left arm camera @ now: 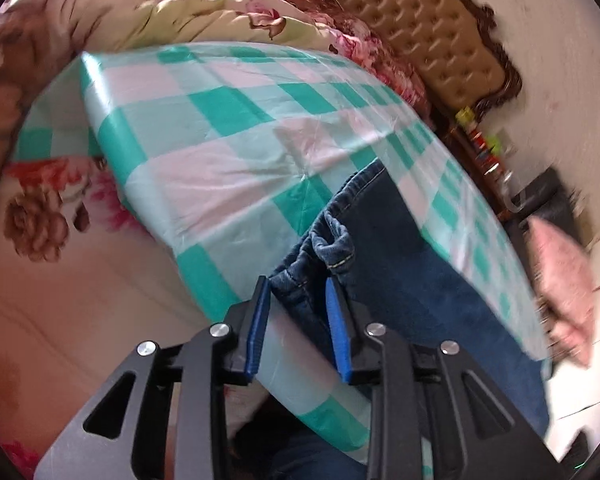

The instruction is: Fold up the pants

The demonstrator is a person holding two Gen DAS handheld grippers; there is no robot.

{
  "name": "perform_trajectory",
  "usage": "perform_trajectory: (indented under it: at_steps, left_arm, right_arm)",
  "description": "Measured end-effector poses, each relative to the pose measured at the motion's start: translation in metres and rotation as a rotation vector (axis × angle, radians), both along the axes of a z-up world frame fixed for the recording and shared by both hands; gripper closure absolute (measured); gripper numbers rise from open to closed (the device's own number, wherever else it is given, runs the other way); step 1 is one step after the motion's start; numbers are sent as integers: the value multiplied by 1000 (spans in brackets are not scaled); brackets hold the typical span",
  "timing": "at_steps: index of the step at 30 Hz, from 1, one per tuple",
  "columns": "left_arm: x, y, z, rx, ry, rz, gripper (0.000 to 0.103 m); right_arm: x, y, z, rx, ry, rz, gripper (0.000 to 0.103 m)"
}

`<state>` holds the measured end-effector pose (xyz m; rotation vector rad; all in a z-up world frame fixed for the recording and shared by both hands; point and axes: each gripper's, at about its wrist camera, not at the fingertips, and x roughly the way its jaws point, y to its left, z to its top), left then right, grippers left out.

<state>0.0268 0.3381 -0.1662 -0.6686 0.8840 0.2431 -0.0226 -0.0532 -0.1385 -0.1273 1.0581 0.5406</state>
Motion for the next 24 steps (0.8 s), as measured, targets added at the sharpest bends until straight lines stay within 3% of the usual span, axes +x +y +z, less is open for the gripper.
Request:
perform_trajectory:
  at_steps: [1,2,3,4,7,10,13,15,17,19,20,22,24]
  left_arm:
    - [2,-3,0,27,12,-7,79]
    - [5,-7,1,82,44,-17,84]
    - [8,-10,1,118,59,-33,86]
    - [9,-12,1,139,68,-42,86]
    - [8,-12,2,160,87,-56,88]
    - [6,-6,3,139,88,-46,88]
    - [0,-4,7,155,94,-18,80]
    - [-2,-9,17,250,103,21,73]
    - [-2,-12,32,431,128,136,74]
    - [2,-15,45,460,72,154,75]
    - [8,-20,50,435,25,119,76]
    - [33,-47,53,391,-62,-81,76]
    - [55,-78,45,397,-86,-251,76]
  right_arm:
    - [6,3,8,14,-19,-8,56]
    - [13,6,16,15,-47,-25,43]
    - [23,10,24,16,-84,-54,25]
    - [37,14,30,20,-124,-90,19]
    - [78,28,27,-7,-135,-139,20]
    - [116,31,9,-98,-127,-215,21]
    - [141,18,-12,-167,-93,-289,22]
    - [148,8,-25,-185,-61,-317,19]
    - [146,5,-28,-186,-79,-299,19]
    - [144,7,-31,-204,-102,-292,17]
    - [144,6,-31,-201,-106,-298,15]
    - [145,4,-32,-191,-113,-305,14]
    - [144,5,-32,-192,-121,-310,13]
